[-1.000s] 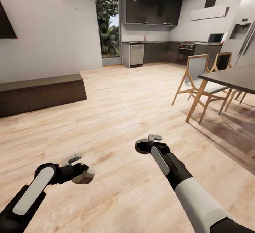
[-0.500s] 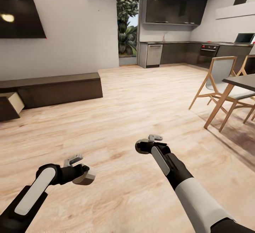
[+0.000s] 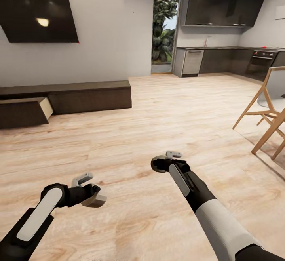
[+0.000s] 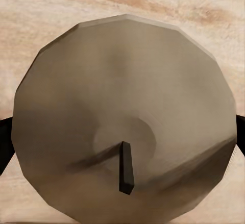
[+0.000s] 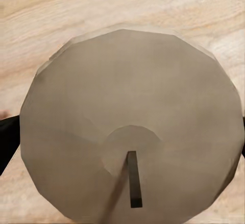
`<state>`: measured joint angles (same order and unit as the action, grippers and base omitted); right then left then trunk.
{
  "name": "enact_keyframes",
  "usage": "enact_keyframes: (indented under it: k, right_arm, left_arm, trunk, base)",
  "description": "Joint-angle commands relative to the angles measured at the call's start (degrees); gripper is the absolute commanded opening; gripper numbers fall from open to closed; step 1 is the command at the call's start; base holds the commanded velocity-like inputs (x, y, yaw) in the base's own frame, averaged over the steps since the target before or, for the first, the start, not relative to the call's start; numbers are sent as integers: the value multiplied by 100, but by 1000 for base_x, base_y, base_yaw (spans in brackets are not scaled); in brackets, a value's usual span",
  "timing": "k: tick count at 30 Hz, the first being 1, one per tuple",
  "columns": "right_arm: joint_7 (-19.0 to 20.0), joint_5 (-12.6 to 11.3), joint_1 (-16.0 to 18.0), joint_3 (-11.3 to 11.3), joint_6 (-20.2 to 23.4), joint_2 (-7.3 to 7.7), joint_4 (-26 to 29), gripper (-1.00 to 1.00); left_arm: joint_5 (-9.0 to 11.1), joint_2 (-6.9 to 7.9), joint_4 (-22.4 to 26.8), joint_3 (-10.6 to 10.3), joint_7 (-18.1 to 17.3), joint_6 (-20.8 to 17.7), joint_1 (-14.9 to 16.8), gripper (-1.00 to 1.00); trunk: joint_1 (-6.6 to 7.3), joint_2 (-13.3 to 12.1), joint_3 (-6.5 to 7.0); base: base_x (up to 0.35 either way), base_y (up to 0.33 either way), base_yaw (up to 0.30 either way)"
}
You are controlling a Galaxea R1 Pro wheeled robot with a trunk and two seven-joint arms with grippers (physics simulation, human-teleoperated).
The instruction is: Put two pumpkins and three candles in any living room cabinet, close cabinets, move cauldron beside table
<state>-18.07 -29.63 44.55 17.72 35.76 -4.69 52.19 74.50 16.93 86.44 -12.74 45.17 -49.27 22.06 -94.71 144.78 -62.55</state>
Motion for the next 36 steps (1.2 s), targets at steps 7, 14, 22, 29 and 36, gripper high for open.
enact_keyframes:
  k: [7, 14, 22, 29, 36]
  right_arm:
    - [-49, -42, 7, 19, -6, 3, -342, -100]
    - [-48, -46, 4, 17, -25, 3, -390, -100]
    - [-6, -32, 4, 14, -213, 5, -328, -100]
    - [-4, -48, 6, 18, -219, 5, -321, -100]
    - [-4, -37, 4, 17, -268, 3, -309, -100]
  left_arm:
    - [45, 4, 5, -9, 62, 6, 6, -100]
    - [37, 4, 5, -6, 57, 6, 4, -100]
    - [28, 10, 5, 2, 25, 6, 7, -100]
    - [28, 5, 5, 1, 26, 11, 8, -100]
    - [34, 6, 5, 1, 17, 12, 7, -100]
  trunk:
    - [2, 3, -5]
    - [2, 3, -5]
    - [2, 3, -5]
    - [2, 3, -5]
    - [2, 3, -5]
  base:
    - [0, 0, 292]
    - [10, 0, 292]
    - [262, 9, 257]
    - [318, 94, 25]
    - [309, 142, 1]
